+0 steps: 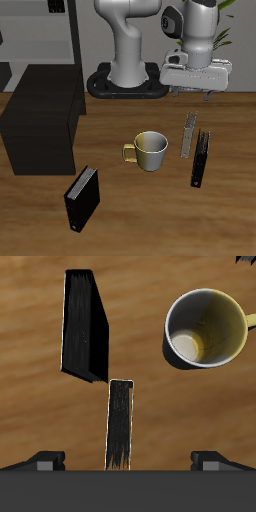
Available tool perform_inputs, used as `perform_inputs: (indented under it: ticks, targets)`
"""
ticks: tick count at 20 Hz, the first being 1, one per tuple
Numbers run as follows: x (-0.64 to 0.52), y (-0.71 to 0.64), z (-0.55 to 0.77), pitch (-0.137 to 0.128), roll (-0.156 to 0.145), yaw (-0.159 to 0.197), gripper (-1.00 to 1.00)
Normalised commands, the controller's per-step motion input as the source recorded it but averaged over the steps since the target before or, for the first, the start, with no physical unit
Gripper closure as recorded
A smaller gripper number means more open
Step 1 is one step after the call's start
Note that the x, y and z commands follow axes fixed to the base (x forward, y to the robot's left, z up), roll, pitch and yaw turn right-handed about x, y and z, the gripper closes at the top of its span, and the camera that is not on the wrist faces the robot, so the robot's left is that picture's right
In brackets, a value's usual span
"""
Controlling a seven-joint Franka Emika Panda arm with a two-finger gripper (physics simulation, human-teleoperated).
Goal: Place the yellow book upright on top of the shelf
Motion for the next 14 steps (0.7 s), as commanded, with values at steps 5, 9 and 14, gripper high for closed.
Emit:
perform_inputs:
  ticks: [5,9,14]
  targets:
    - [-0.01,0.04,-0.23,-0.004,0.013,0.000,-1.00]
    - [0.01,0.01,-0.21,-0.055,-0.007,-0.011,-1.00]
    - [0.12,0.03,-0.41,0.035,0.004,0.007,-1.00]
